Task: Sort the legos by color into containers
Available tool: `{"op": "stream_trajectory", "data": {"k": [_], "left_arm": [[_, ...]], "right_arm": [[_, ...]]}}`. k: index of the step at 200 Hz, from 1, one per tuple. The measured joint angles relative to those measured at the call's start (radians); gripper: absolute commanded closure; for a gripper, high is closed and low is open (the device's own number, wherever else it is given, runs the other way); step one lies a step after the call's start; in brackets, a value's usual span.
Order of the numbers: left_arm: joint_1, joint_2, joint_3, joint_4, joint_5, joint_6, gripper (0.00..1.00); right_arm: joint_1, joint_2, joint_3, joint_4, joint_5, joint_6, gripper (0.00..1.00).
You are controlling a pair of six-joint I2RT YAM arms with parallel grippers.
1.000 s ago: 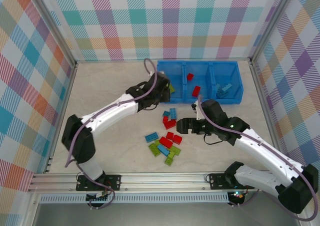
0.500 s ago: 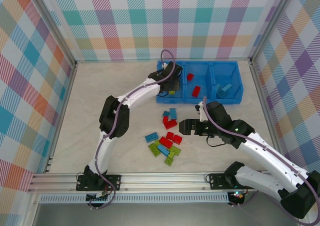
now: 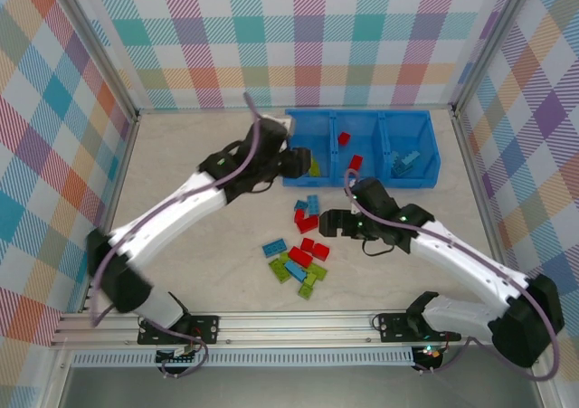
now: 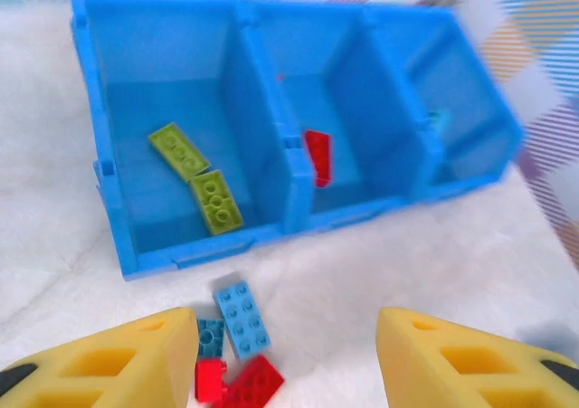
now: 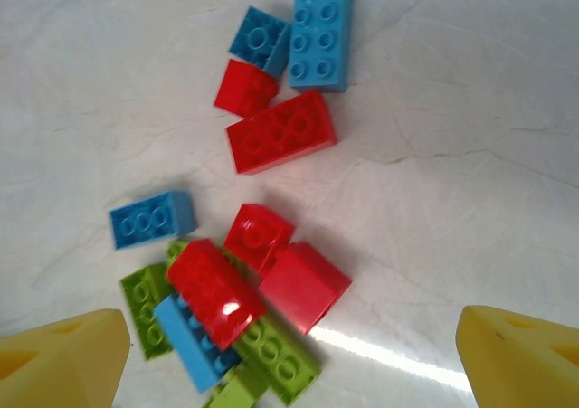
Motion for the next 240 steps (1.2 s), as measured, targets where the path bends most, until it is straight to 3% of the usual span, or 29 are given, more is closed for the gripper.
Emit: {"op": "stream_trajectory", "data": {"k": [25, 50, 100, 115, 190, 222, 240], "left_arm": [[-0.031, -0.263, -0.142, -0.013, -0.007, 0.091, 0.46], [-0.028, -0.489, -0.271, -0.061, 0.010, 0.241, 0.41], [-0.028, -0.741, -0.444, -0.177, 0.000, 0.506, 0.34], [-0.028, -0.774, -0.491, -0.179, 0.004, 0.545, 0.31], [-0.026, -0.762, -0.559, -0.151, 0.067, 0.642, 0.27], [-0.025, -0.772, -0.610, -0.130, 0.133, 0.682, 0.24], [-0.024, -0.768, -0.639, -0.134, 0.166, 0.714, 0.20]], "right_arm": [[0.000, 0.147, 0.037, 0.068, 0.024, -0.006, 0.12], [0.000, 0.312, 0.106, 0.126, 0.042, -0.030, 0.23], [0.000, 0.562, 0.247, 0.196, 0.082, -0.083, 0.41], [-0.001, 0.592, 0.251, 0.211, 0.096, -0.085, 0.45], [-0.002, 0.675, 0.256, 0.229, 0.132, -0.101, 0.50], [-0.009, 0.695, 0.264, 0.239, 0.142, -0.103, 0.72], [-0.009, 0.694, 0.262, 0.259, 0.143, -0.101, 0.75]]}}
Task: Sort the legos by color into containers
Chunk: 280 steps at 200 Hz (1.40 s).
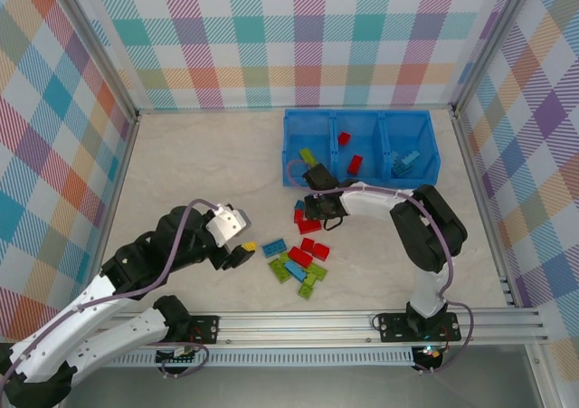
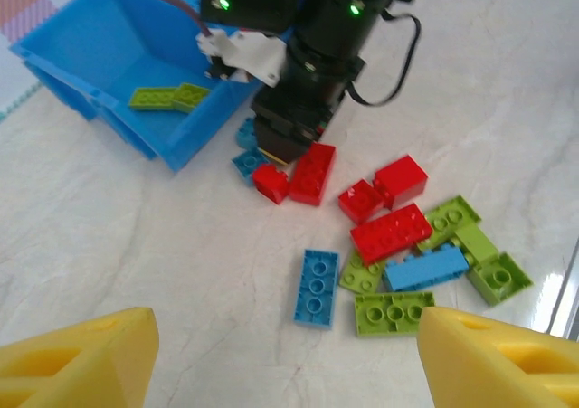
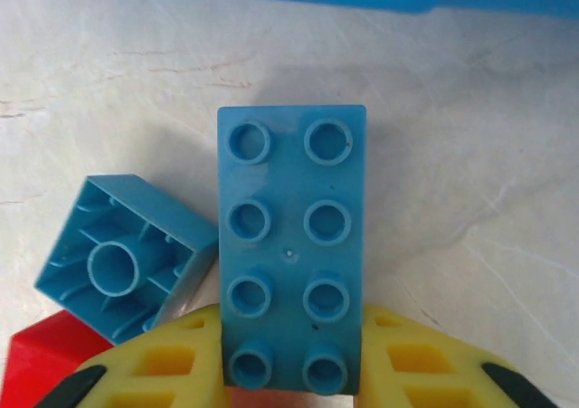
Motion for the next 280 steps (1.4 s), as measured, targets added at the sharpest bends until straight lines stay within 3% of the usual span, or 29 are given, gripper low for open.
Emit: {"op": "stream_trajectory", "data": {"k": [49, 99, 122, 150, 174, 203, 224, 239, 255, 280], "left_arm": [[0.000, 0.024, -0.010, -0.007, 0.105, 0.088, 0.00], [0.000, 0.011, -0.023, 0.005, 0.158, 0.121, 0.00], [0.002, 0.004, -0.023, 0.025, 0.167, 0.121, 0.00], [0.004, -0.013, -0.029, 0.048, 0.164, 0.120, 0.00], [0.004, -0.016, -0.029, 0.052, 0.155, 0.116, 0.00], [0.005, -0.016, -0.036, 0.055, 0.129, 0.101, 0.00], [0.005, -0.016, -0.042, 0.055, 0.109, 0.094, 0.00], [0.005, -0.016, -0.042, 0.055, 0.099, 0.093, 0.00], [0.005, -0.015, -0.042, 0.056, 0.092, 0.091, 0.00], [0.005, -0.010, -0.042, 0.062, 0.071, 0.085, 0.00]], "right_arm": [[0.000, -0.161, -0.125, 0.001, -0.004, 0.017, 0.76], [-0.014, -0.602, -0.233, -0.012, 0.007, 0.006, 0.84], [-0.161, -0.699, -0.216, -0.014, 0.012, -0.024, 0.85], [-0.458, -0.603, -0.158, -0.010, -0.012, -0.056, 0.85], [-0.602, -0.426, -0.069, -0.011, -0.057, -0.066, 0.84], [-0.678, -0.224, 0.061, -0.010, -0.126, -0.066, 0.80], [-0.723, -0.128, 0.145, -0.017, -0.186, -0.055, 0.66], [-0.748, -0.077, 0.210, -0.038, -0.222, -0.053, 0.49], [-0.763, -0.041, 0.269, -0.059, -0.246, -0.048, 0.38], [-0.769, -0.053, 0.284, -0.082, -0.264, -0.056, 0.32]]}}
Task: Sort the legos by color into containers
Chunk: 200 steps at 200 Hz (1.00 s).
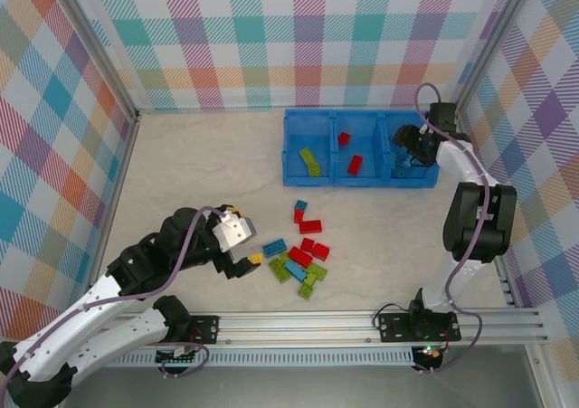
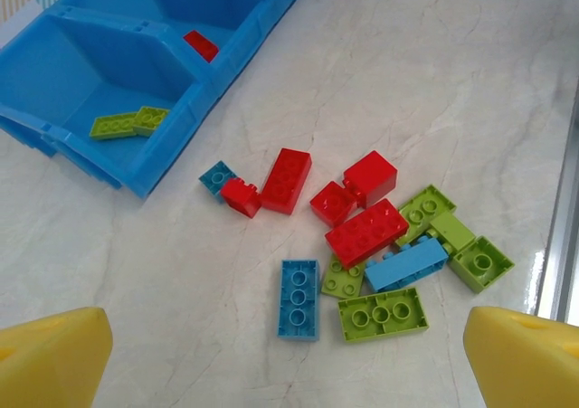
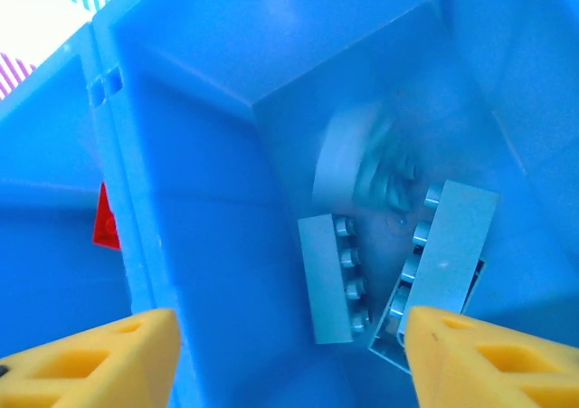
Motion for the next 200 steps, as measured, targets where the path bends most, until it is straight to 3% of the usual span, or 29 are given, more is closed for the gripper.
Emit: {"op": "stream_trajectory", "data": {"k": [29, 61, 76, 103, 153, 200], "left_arm": [[0.001, 0.013, 0.000, 0.011, -0.047, -0.021, 0.00], [0.002, 0.044, 0.003, 0.010, -0.124, -0.102, 0.00], [0.003, 0.085, 0.037, -0.017, -0.166, -0.183, 0.00], [0.005, 0.192, 0.141, -0.028, -0.243, -0.443, 0.00], [0.006, 0.462, 0.163, 0.071, -0.274, -0.916, 0.07], [0.006, 0.790, 0.218, 0.161, -0.206, -1.077, 0.17]], "right_arm": [[0.000, -0.106, -0.076, -0.004, -0.047, 0.009, 0.33], [0.032, -0.408, -0.318, 0.056, -0.156, 0.074, 0.35], [0.108, -0.570, -0.418, 0.059, -0.180, 0.087, 0.34], [0.334, -0.754, -0.468, -0.011, -0.180, 0.076, 0.33], [0.556, -0.796, -0.525, -0.219, -0.238, 0.046, 0.30], [0.609, -0.813, -0.624, -0.322, -0.219, 0.052, 0.28]]}}
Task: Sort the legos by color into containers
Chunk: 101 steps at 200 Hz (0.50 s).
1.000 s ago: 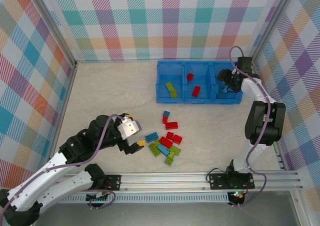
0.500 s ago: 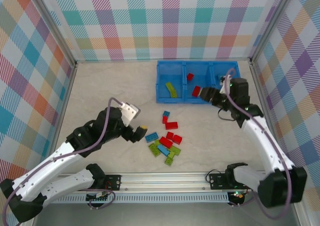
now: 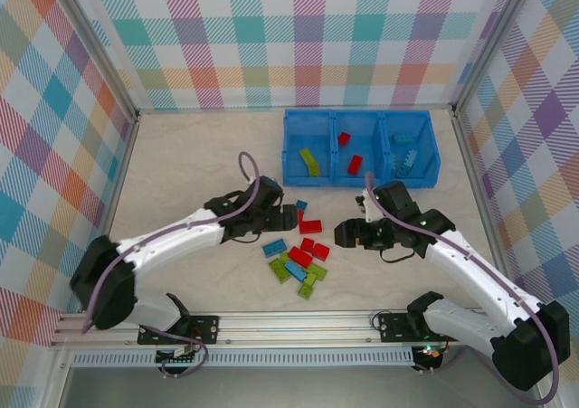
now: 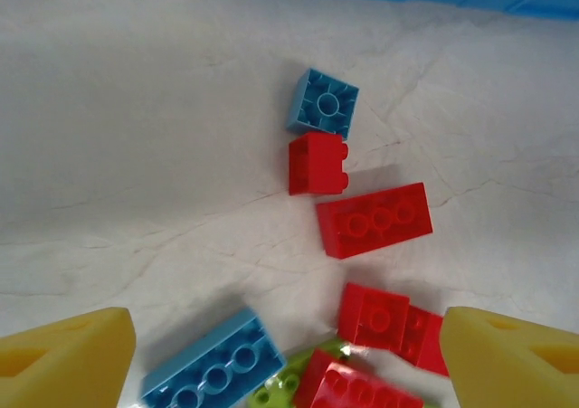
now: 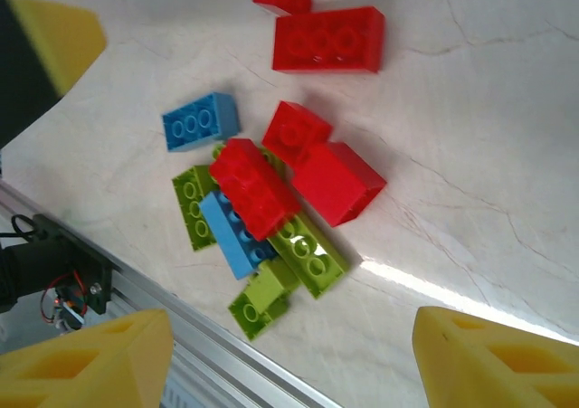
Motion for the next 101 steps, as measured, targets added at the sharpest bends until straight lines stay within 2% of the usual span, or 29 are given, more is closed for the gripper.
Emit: {"op": "stream_trajectory", "data": {"k": [71, 101], "left_arm": [[0.003, 0.330, 0.156, 0.106, 0.015, -0.016, 0.28], [0.009, 0.409, 0.182, 0.122, 0.011, -0.018, 0.42]], "right_arm": [[0.000, -0.007, -0.009, 0.012, 0.024, 0.002, 0.24], [0.000, -0.005, -0.012, 0.012, 0.024, 0.002, 0.24]]}}
